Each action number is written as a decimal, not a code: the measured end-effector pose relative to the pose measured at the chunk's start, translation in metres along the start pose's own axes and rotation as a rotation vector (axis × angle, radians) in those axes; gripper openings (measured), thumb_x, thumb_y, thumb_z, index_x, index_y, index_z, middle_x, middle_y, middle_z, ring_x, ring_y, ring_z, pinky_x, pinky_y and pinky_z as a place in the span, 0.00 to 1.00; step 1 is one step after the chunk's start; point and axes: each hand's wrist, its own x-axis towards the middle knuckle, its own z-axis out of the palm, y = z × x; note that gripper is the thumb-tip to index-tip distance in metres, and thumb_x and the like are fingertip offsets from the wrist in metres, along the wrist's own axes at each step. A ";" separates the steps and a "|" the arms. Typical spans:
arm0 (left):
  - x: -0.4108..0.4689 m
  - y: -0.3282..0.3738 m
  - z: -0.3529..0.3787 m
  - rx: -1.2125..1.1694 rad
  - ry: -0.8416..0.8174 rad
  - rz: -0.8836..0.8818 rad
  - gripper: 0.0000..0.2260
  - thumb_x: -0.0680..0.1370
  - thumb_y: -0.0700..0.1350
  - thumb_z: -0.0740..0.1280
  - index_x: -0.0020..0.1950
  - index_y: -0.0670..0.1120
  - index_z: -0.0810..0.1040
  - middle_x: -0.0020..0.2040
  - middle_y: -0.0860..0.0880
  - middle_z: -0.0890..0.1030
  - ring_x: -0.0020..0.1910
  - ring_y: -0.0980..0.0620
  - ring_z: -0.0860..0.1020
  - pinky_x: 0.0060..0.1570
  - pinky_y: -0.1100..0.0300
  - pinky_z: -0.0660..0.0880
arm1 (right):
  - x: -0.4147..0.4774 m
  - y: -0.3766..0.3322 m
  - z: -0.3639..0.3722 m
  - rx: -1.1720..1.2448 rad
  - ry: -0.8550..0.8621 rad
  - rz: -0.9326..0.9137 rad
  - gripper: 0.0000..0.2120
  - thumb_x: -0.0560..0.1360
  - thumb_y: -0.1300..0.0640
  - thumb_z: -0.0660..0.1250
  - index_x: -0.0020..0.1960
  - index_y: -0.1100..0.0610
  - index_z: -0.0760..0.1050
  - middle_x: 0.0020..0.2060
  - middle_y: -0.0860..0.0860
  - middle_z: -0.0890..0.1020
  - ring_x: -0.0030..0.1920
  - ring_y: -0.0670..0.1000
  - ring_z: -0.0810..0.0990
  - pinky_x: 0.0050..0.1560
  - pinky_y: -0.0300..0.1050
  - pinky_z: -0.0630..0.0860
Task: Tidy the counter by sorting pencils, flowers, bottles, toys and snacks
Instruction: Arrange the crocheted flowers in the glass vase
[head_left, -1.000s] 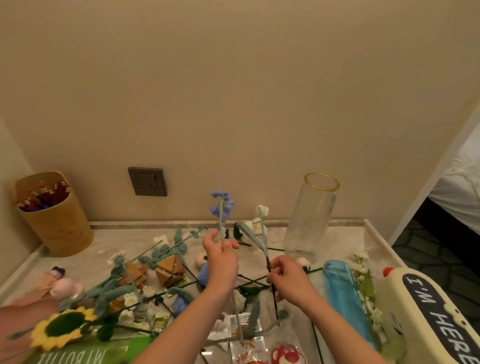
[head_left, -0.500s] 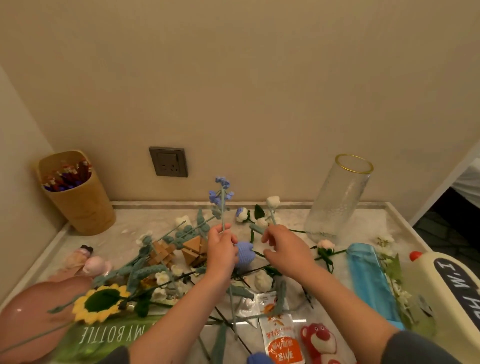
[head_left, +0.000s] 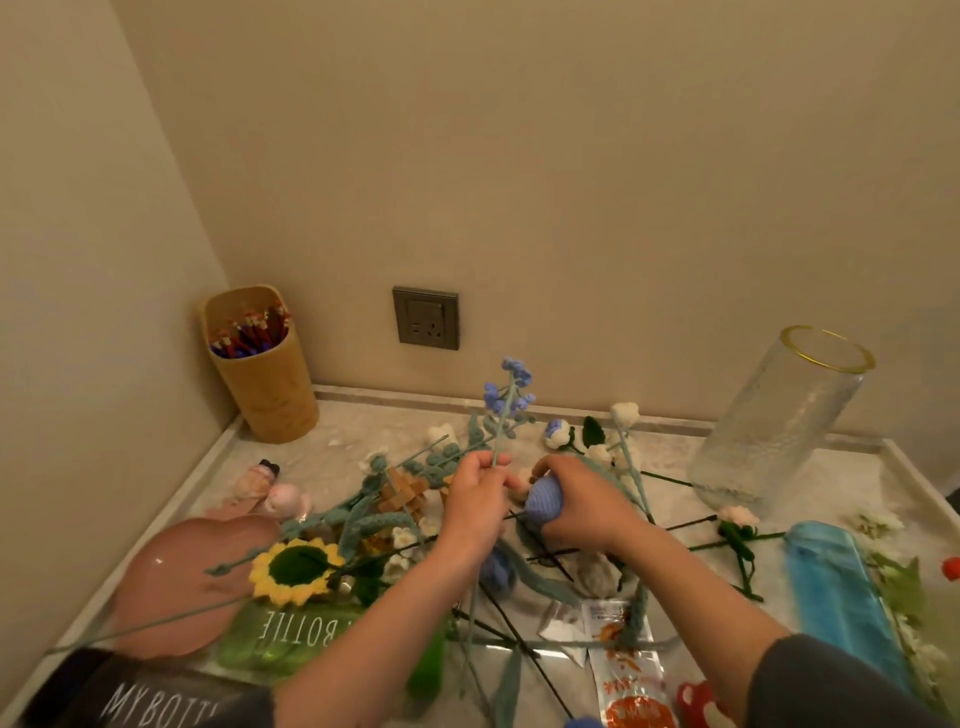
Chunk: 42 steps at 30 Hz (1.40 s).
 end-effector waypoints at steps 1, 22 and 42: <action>0.001 0.003 -0.002 0.034 0.000 0.022 0.06 0.81 0.40 0.57 0.54 0.46 0.73 0.41 0.49 0.77 0.29 0.56 0.68 0.27 0.64 0.64 | 0.000 -0.004 -0.010 0.073 0.011 -0.005 0.30 0.60 0.49 0.75 0.58 0.45 0.66 0.53 0.49 0.75 0.48 0.49 0.76 0.45 0.45 0.76; -0.006 0.097 0.064 -0.097 -0.277 0.390 0.08 0.84 0.44 0.53 0.57 0.49 0.71 0.33 0.51 0.78 0.25 0.57 0.73 0.27 0.64 0.71 | -0.036 -0.051 -0.195 1.259 0.695 -0.085 0.23 0.72 0.59 0.74 0.65 0.59 0.73 0.55 0.55 0.83 0.50 0.53 0.83 0.43 0.44 0.81; -0.012 0.115 0.141 -0.060 -0.295 0.605 0.08 0.83 0.42 0.54 0.55 0.50 0.71 0.31 0.52 0.68 0.25 0.60 0.63 0.27 0.68 0.62 | -0.061 -0.005 -0.258 1.392 0.948 -0.099 0.30 0.71 0.61 0.75 0.70 0.59 0.67 0.59 0.57 0.81 0.55 0.57 0.83 0.44 0.48 0.81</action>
